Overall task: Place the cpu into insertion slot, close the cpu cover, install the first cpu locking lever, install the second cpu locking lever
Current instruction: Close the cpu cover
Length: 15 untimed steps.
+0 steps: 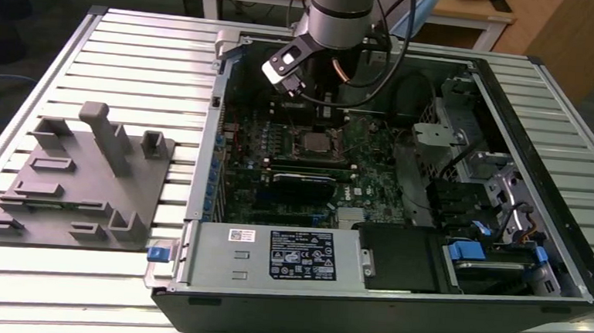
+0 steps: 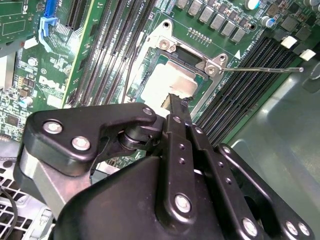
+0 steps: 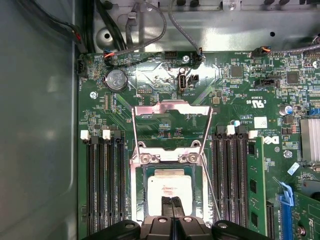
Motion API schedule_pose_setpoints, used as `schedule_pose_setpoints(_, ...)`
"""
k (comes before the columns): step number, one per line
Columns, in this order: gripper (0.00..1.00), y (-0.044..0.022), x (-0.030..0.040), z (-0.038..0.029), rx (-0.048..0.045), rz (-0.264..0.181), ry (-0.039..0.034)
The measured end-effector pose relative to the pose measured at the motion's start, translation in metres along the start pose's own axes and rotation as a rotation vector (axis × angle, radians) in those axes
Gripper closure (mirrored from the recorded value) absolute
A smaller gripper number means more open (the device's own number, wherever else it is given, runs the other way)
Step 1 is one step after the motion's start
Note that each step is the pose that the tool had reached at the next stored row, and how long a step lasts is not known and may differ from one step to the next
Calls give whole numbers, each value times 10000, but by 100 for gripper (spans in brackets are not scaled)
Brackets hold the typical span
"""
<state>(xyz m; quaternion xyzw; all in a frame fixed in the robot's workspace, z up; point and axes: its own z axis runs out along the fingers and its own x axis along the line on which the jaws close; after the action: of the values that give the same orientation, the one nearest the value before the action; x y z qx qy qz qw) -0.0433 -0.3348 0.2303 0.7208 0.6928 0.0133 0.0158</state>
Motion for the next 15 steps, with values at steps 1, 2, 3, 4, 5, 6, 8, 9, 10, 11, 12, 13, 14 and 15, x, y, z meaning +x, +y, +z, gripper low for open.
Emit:
schedule_pose_setpoints(1,90,0,0,-2,-1,0,1)
schedule_pose_setpoints(2,90,0,0,-5,-1,0,3)
schedule_pose_setpoints(3,90,1,0,-8,-1,0,2)
schedule_pose_setpoints(4,90,1,0,-11,-2,0,3)
schedule_pose_setpoints(5,90,1,0,-14,-2,0,3)
schedule_pose_setpoints(6,90,1,0,-19,-1,0,2)
schedule_pose_setpoints(8,90,1,0,-27,-2,0,3)
schedule_pose_setpoints(9,90,2,0,-31,-2,0,3)
schedule_pose_setpoints(10,90,2,0,-36,-2,0,3)
schedule_pose_setpoints(11,90,2,0,-42,-2,0,4)
schedule_pose_setpoints(12,90,2,0,-50,-2,0,3)
schedule_pose_setpoints(13,90,3,0,-59,-1,0,2)
schedule_pose_setpoints(14,90,3,0,-68,-1,0,3)
schedule_pose_setpoints(15,90,3,0,-77,-2,0,2)
